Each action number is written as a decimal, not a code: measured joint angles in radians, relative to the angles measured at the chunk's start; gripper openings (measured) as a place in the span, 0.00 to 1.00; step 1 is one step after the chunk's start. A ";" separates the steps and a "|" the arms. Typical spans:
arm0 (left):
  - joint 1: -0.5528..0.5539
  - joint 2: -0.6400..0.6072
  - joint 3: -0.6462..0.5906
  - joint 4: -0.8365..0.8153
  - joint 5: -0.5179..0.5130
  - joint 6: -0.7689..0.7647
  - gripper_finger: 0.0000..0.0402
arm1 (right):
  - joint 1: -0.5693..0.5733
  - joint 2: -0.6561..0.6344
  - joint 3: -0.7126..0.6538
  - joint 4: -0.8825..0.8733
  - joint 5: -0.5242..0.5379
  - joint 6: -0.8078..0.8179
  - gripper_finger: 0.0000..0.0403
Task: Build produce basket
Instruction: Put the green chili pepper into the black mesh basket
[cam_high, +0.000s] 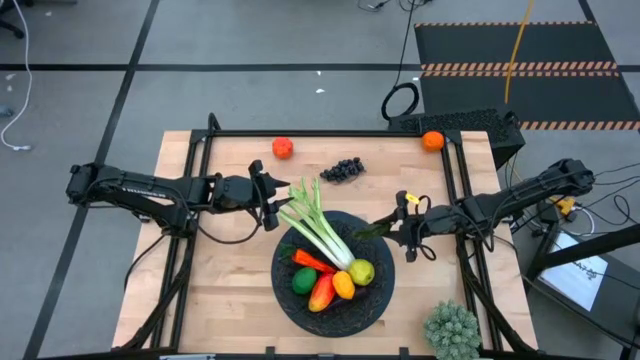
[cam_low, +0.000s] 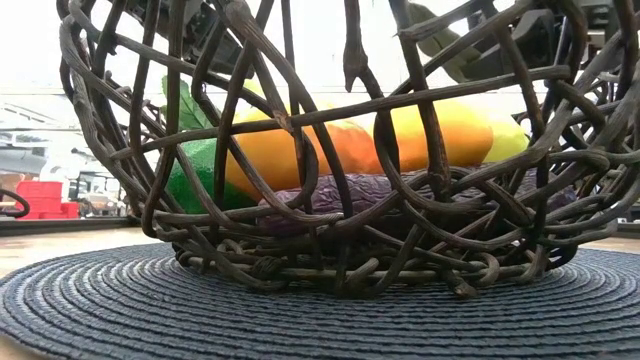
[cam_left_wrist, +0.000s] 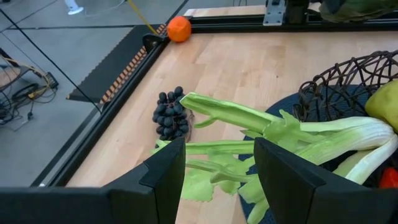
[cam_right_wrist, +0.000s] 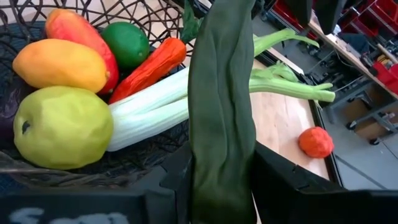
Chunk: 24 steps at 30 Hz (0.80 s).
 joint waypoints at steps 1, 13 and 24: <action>0.000 0.000 0.000 0.000 0.000 0.003 0.48 | 0.000 0.000 0.000 0.000 0.000 0.000 0.30; 0.000 0.000 0.000 0.000 0.000 0.004 0.48 | 0.000 0.000 0.000 0.000 0.000 0.107 0.31; 0.000 0.000 0.000 -0.001 0.000 0.006 0.48 | -0.003 0.000 0.000 0.011 0.000 0.278 0.31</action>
